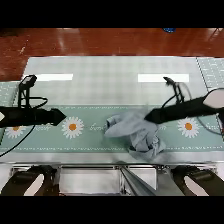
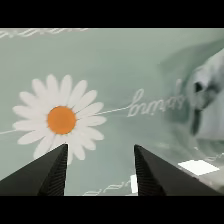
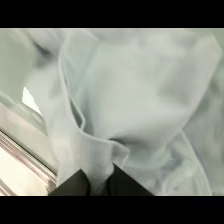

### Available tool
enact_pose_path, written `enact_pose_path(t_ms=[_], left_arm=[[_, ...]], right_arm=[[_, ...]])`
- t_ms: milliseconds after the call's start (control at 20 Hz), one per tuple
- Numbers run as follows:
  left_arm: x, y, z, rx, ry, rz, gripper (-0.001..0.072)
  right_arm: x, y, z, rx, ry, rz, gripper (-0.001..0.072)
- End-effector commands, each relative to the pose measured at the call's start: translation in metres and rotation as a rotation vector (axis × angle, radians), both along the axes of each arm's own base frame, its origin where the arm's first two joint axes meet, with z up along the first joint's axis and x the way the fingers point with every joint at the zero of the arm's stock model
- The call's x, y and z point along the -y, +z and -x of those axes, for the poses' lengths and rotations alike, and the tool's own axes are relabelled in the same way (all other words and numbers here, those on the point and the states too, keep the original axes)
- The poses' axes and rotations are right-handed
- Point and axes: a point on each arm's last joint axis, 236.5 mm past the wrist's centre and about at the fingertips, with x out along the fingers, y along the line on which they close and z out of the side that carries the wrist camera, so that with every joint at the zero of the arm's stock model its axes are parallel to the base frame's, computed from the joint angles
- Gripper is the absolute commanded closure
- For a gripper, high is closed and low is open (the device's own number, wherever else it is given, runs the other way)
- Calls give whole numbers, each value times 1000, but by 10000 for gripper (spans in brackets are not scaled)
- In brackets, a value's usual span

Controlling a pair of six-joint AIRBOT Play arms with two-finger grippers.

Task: Fold the shirts.

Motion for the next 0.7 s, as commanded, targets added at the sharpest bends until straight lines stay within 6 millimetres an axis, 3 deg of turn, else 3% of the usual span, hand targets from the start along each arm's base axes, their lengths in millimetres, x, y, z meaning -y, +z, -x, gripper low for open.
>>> enact_pose_path(t_ms=[0,200,350,500,650], left_arm=[[-29,4,4,-6,86,-27,199],[-39,18,6,51,129,-29,199],[-39,25,7,79,132,-28,199],[-38,27,7,87,133,-20,199],[-33,34,-2,126,145,15,199]], right_arm=[[-8,125,-37,296,6,-55,681],[-11,241,-43,570,-6,-122,681],[-17,304,-31,713,9,-193,682],[-30,338,-16,782,57,-287,681],[-54,323,-10,709,141,-319,681]])
